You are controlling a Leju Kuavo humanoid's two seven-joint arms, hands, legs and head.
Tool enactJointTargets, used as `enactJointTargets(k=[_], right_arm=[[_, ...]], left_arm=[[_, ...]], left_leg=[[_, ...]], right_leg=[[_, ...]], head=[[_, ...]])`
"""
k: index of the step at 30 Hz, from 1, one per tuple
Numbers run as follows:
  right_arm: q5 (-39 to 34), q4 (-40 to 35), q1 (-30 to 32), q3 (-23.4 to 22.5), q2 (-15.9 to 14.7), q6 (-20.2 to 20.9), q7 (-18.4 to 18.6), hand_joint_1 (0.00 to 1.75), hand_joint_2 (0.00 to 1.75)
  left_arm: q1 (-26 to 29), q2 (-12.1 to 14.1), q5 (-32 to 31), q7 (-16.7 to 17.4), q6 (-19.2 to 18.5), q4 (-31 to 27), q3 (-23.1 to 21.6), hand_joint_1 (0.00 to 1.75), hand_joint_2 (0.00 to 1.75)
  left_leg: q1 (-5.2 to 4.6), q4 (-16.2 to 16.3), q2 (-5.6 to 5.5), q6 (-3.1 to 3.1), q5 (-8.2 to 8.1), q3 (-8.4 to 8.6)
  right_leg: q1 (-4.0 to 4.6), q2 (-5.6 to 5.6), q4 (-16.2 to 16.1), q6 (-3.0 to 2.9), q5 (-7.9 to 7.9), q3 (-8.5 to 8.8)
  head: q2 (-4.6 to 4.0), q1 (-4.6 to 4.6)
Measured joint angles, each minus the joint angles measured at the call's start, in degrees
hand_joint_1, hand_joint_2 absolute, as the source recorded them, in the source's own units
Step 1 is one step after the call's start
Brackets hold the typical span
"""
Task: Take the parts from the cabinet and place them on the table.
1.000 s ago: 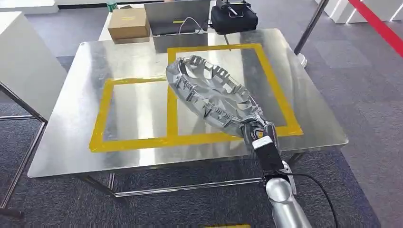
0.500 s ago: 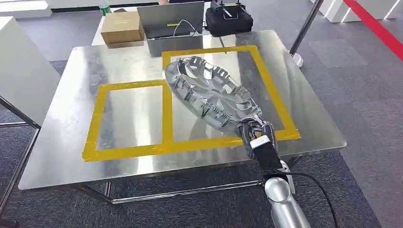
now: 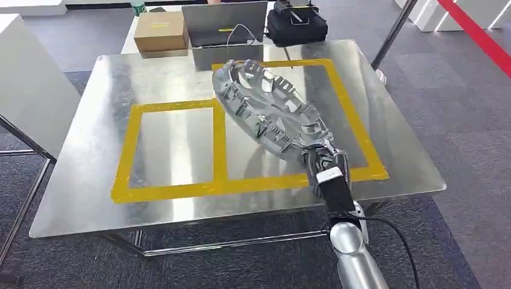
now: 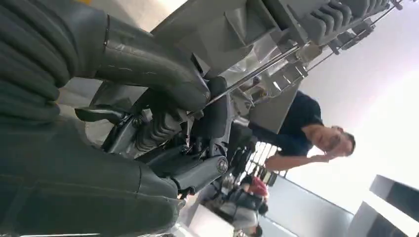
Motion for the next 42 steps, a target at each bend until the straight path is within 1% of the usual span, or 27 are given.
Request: enactJointTargets(k=[3,4,6,9,10,13,14,17,18,19,20,22,24,27,30,32,34,37,42], right_arm=[[-2.9,0.0,-0.8,0.0,0.0,-1.5,-2.3,1.75,1.75],[-3.4,0.0,-1.4,0.0,0.1,-1.8,-2.6,1.75,1.75],[-3.3,0.2,-2.9,0.0,0.2,-3.0,-2.6,1.75,1.75],[-0.8,1.2,-5.6,0.4,0.5,-6.4,-1.8,1.75,1.75],[1.0,1.9,-6.8,0.9,0.6,-7.9,-1.1,1.75,1.75],[7.2,5.8,-11.1,2.1,1.1,-11.8,0.9,1.75,1.75],[8.5,7.0,-12.3,2.4,1.3,-12.6,1.2,1.75,1.75],[14.2,11.1,-15.4,3.3,2.1,-16.9,1.9,1.75,1.75],[17.3,13.1,-16.1,3.7,2.4,-19.1,2.3,1.75,1.75],[20.4,14.1,-16.6,3.7,2.7,-20.0,2.7,1.75,1.75],[25.1,15.2,-16.9,3.4,3.0,-20.6,3.1,1.75,1.75],[32.6,16.7,-17.2,2.3,3.7,-20.8,3.7,1.75,1.75],[40.8,18.5,-17.1,0.8,4.7,-20.8,4.6,1.75,1.75],[48.0,20.5,-17.1,-1.1,6.0,-20.8,5.8,1.75,1.75],[56.4,21.5,-17.1,-2.6,6.8,-20.8,8.4,1.75,1.75],[60.4,21.9,-17.1,-3.0,7.2,-20.8,10.3,1.75,1.75],[61.8,22.1,-17.1,-3.1,7.3,-20.8,12.3,1.75,1.75],[62.6,22.7,-17.1,-3.3,7.3,-20.8,14.2,1.75,1.75],[64.0,23.4,-17.1,-3.7,7.1,-20.8,15.9,1.75,1.75]], left_arm=[[0.0,0.0,0.0,0.0,0.3,0.0,0.0,0.00,0.00],[0.0,0.0,0.0,0.1,0.4,0.0,0.1,0.00,0.00],[0.0,0.2,0.0,0.7,0.5,0.0,0.1,0.00,0.00],[0.0,0.3,-0.3,2.7,0.8,0.0,0.1,0.00,0.00],[0.0,0.4,-0.3,3.3,0.9,0.0,0.1,0.00,0.00],[0.1,0.4,0.4,3.6,1.4,0.0,0.8,0.00,0.00],[0.1,0.4,0.4,3.7,1.5,0.0,1.0,0.00,0.00],[0.1,0.4,0.4,4.4,1.5,0.0,1.3,0.00,0.00],[0.1,0.4,0.4,4.6,1.4,0.0,1.4,0.00,0.00],[0.1,0.4,0.2,4.8,1.0,0.0,1.4,0.00,0.00],[0.1,0.4,-0.1,4.8,0.5,0.0,1.4,0.00,0.00],[0.1,0.4,-0.3,4.5,0.1,0.0,1.4,0.00,0.00],[0.1,0.4,-0.3,3.4,-0.4,0.0,1.4,0.00,0.00],[0.1,0.4,-0.2,2.0,-0.7,0.0,1.6,0.00,0.00],[0.1,0.4,-0.2,1.4,-0.9,0.0,1.8,0.00,0.00],[0.1,0.4,-0.2,1.4,-1.1,0.0,2.1,0.00,0.00],[0.1,0.4,-0.2,1.4,-1.3,0.0,2.2,0.00,0.00],[0.1,0.3,-0.2,1.7,-1.4,0.0,2.4,0.00,0.00],[0.1,-0.1,-0.2,2.4,-1.4,0.0,2.7,0.00,0.00]], left_leg=[[0.02,0.0,0.01,0.01,0.01,0.02],[0.03,0.0,0.01,0.01,0.02,0.04],[0.04,-0.1,0.02,0.04,0.05,0.09],[0.07,-0.1,0.03,0.04,0.09,0.09],[0.09,-0.2,0.03,0.03,0.10,0.09],[0.10,-0.2,0.08,0.01,0.12,0.13],[0.10,-0.2,0.09,0.03,0.13,0.13],[0.10,-0.2,0.06,0.03,0.14,0.13],[0.10,-0.2,0.04,0.03,0.14,0.13],[0.10,-0.1,0.04,0.03,0.14,0.12],[0.10,-0.2,0.06,0.03,0.13,0.12],[0.10,-0.1,0.06,0.03,0.13,0.13],[0.10,-0.1,0.06,0.03,0.13,0.12],[0.10,-0.2,0.06,0.03,0.13,0.12],[0.10,-0.2,0.06,0.03,0.13,0.12],[0.10,-0.1,0.05,0.03,0.13,0.12],[0.10,-0.1,0.03,0.03,0.13,0.12],[0.10,-0.1,0.06,0.03,0.13,0.12],[0.09,-0.1,0.07,0.03,0.13,0.12]], right_leg=[[0.09,0.02,0.0,0.01,0.01,-0.01],[0.10,0.02,0.0,0.01,0.01,-0.02],[0.12,0.01,0.0,0.01,0.01,0.00],[0.17,0.01,0.1,0.00,0.01,0.00],[0.18,0.01,0.1,0.00,0.01,0.00],[0.19,0.05,0.1,0.00,0.01,-0.02],[0.19,0.04,0.1,0.00,0.01,-0.01],[0.19,0.02,0.1,-0.01,0.01,0.00],[0.19,0.01,0.1,-0.01,0.01,0.00],[0.19,0.01,0.1,-0.01,0.01,0.00],[0.19,0.01,0.1,-0.01,0.01,0.00],[0.19,0.02,0.1,-0.01,0.01,0.00],[0.19,0.02,0.1,-0.01,0.00,-0.01],[0.19,0.01,0.1,-0.01,0.00,-0.01],[0.19,0.02,0.1,-0.01,0.01,-0.01],[0.19,0.01,0.1,-0.01,0.01,-0.02],[0.19,0.00,0.1,-0.01,0.00,-0.01],[0.19,0.03,0.1,-0.01,0.01,-0.02],[0.18,0.04,0.1,-0.01,0.01,-0.04]], head=[[0.00,0.02],[0.00,0.00],[0.00,0.00],[0.00,0.00],[0.00,0.02],[0.00,0.00],[0.00,0.00],[0.00,-0.02],[0.00,0.02],[0.00,0.02],[0.00,0.00],[0.00,0.00],[0.00,0.00],[0.00,0.00],[0.00,0.00],[0.00,-0.02],[0.00,0.00],[0.00,0.00],[0.00,0.00]])
